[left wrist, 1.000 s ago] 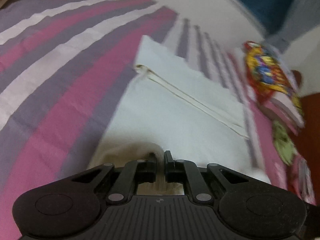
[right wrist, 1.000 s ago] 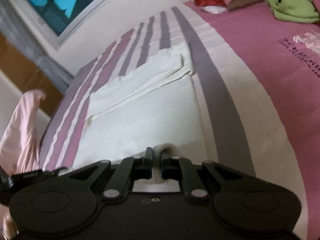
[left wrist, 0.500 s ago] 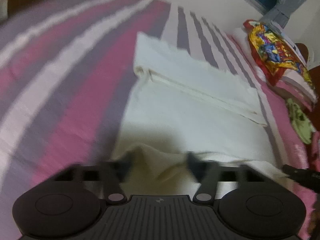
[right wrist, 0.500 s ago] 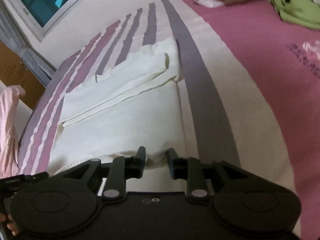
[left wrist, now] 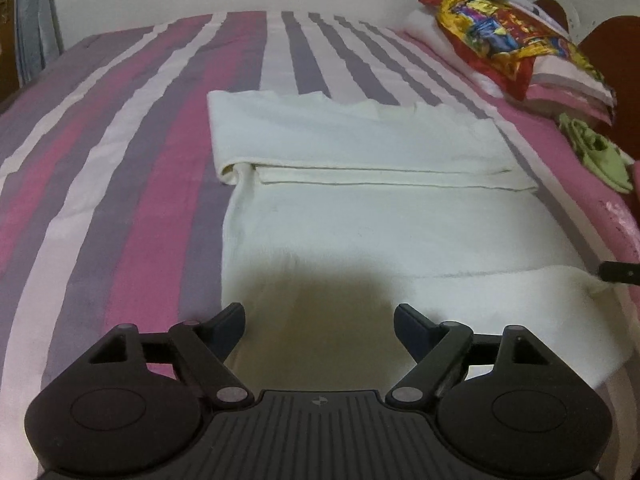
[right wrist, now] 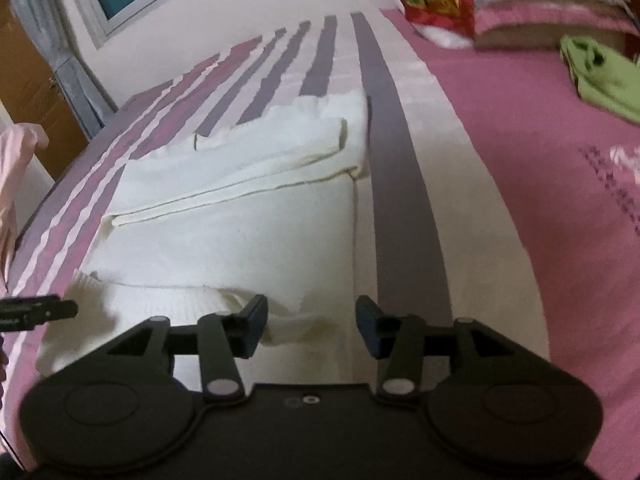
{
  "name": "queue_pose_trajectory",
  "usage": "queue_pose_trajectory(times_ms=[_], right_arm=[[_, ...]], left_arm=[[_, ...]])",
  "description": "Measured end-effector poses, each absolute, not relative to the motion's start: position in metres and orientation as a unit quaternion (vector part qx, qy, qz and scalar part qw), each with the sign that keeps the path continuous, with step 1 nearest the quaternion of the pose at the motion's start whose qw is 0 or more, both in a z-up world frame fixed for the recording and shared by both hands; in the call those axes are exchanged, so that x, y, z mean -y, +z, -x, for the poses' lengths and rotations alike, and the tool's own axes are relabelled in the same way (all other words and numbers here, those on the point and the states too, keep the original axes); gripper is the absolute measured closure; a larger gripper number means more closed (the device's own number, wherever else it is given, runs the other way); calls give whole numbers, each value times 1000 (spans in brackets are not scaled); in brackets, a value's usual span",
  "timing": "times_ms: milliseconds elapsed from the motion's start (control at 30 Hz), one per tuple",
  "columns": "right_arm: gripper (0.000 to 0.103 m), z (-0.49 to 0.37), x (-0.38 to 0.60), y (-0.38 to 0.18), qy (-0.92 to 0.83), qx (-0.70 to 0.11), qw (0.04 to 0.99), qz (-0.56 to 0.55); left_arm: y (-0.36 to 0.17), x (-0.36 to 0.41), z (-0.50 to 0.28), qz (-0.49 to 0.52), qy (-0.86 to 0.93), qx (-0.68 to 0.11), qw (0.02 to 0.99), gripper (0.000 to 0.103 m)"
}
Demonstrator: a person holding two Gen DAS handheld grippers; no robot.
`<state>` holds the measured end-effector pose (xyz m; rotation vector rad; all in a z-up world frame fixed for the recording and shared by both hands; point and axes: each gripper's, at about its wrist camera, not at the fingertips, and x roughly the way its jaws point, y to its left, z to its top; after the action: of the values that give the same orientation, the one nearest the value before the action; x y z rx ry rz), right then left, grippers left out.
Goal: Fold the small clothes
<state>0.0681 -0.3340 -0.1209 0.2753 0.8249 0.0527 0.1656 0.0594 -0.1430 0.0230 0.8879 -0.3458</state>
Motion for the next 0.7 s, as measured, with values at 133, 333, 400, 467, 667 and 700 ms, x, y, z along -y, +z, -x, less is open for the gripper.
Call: queue_pose_trajectory(times_ms=[133,333,400,467,667,700], right_arm=[[54,-67,338,-118,41,-381,912,-147],[50,-67,341,-119,71,-361,915,-167],[49,-72,337,-123,68,-371,915,-146],[49,-77,334,-127,51,-378,917,-120],[75,-90,327,-141,72,-404,906,-107],[83,-91,324,-143,76,-409,904,-100]], left_arm=[[-151,-59,-175,-12,-165,-429,888,24],[-160,-62,-178,3,-164,-437,884,55],[-162,-64,-178,6,-162,-436,885,59],[-162,-65,-177,14,-162,-437,884,71],[-161,-65,-172,14,-165,-437,884,91],[-161,-65,-172,16,-165,-437,884,91]])
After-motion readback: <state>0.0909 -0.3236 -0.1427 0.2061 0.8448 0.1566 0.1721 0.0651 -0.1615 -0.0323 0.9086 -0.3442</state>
